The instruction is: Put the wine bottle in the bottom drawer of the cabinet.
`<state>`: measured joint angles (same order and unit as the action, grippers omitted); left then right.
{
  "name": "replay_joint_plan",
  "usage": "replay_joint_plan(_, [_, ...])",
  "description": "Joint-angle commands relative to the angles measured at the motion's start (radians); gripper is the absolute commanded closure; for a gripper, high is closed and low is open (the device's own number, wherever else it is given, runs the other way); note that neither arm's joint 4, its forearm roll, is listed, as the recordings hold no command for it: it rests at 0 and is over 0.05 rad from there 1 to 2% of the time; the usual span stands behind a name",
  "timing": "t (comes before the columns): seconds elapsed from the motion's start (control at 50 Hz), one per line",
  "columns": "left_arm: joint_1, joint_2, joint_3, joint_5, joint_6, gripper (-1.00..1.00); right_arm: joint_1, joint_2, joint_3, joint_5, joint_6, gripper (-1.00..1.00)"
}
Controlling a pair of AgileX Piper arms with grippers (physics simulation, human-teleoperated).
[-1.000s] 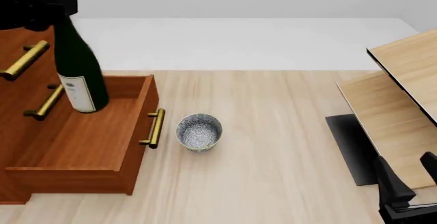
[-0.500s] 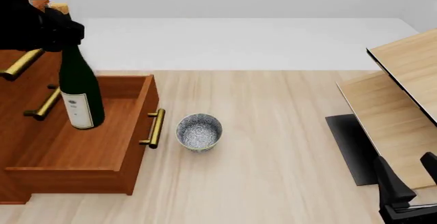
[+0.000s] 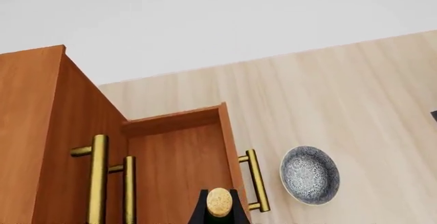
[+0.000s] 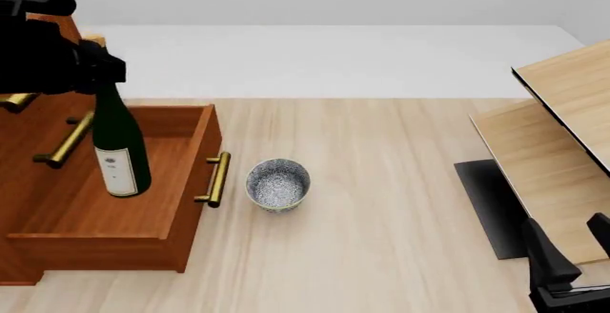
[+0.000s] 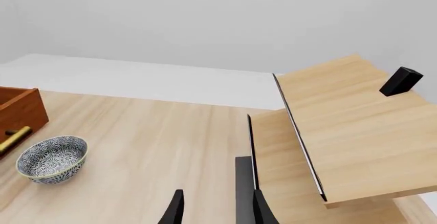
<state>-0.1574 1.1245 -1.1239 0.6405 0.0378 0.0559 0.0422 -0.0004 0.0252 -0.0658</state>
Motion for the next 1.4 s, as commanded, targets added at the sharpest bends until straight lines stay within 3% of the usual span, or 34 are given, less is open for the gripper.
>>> replay_joint_plan(0.02, [-0.001,0.005,0.041,-0.027,-0.010,1.00,0.000,-0.001,0.000,0.001,0.001,-1.00])
replay_joint_plan(0.48, [0.021,0.016,0.142,-0.098,-0.007,1.00,-0.001,-0.003,0.000,0.004,-0.002,-1.00])
replay_joint_plan(1.4, [0.017,0.053,0.254,-0.205,-0.055,1.00,-0.002,-0.005,0.000,0.005,-0.003,-1.00])
